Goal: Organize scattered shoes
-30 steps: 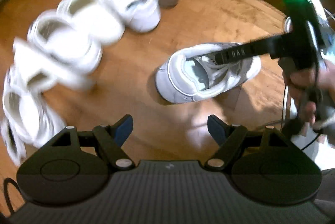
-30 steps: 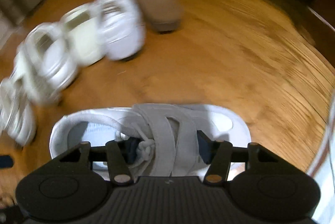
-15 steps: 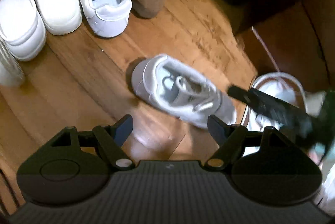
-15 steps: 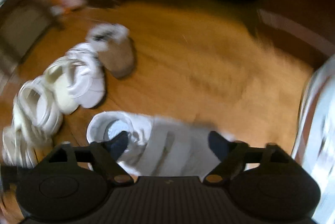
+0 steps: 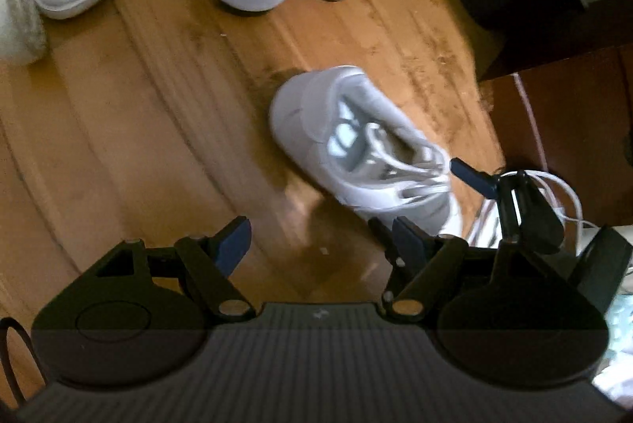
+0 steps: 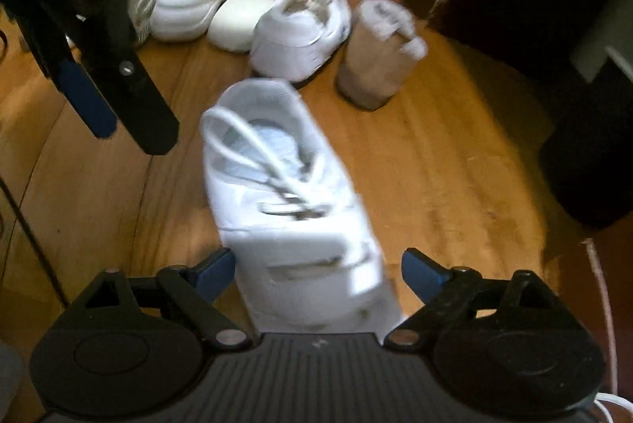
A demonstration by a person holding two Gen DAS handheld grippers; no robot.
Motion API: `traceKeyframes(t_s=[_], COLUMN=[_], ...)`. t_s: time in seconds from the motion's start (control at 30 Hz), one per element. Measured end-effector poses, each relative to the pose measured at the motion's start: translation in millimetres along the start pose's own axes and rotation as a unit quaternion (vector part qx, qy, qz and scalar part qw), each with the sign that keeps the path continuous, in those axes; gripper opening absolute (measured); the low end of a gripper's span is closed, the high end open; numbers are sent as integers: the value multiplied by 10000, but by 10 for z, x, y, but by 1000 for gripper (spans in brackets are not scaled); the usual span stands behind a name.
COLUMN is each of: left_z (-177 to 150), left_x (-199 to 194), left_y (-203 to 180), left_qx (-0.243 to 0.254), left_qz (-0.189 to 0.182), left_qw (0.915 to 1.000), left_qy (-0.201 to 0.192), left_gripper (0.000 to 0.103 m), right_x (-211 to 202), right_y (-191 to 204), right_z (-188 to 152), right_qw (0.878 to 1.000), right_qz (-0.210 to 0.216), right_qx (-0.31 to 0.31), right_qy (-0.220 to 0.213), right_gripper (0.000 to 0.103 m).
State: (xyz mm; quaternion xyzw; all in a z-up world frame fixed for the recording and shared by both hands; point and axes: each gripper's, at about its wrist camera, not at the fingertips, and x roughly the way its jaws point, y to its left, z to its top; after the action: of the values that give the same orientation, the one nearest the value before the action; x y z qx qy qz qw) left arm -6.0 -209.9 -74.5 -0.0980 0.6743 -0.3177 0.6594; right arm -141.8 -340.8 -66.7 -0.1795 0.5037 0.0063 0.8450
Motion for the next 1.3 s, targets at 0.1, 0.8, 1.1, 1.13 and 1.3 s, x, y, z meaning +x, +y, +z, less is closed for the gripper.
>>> traceKeyframes(t_s=[0.1,0.8,1.1,1.13,1.3], left_z=[20,168,156,164,351], left_x=[69,412,427,392,35], left_y=[34,-827,-941,-913,-506], left_qx=[-26,1157,1199,1137,293], left_qz=[-92,-240,148,191,695], left_qw=[9999,9929,9919,9921,9842], left_qy=[52,-150,-386,-499,-1604], left_gripper=[78,78,78,78,78], right_x=[201,391,-88,-207,-324], right_y=[20,-1429,-1294,-1277,-1159], right_z=[-15,-324,-294,-287,-239], right_qw=[9999,9727,9649,9599,9175], right_qz=[27,-1069,-1146,-1017,595], right_qx=[109,2056,2364,2601,3824], right_qy=[12,137,-71,-240,-920], right_gripper=[97,85,88,88,82])
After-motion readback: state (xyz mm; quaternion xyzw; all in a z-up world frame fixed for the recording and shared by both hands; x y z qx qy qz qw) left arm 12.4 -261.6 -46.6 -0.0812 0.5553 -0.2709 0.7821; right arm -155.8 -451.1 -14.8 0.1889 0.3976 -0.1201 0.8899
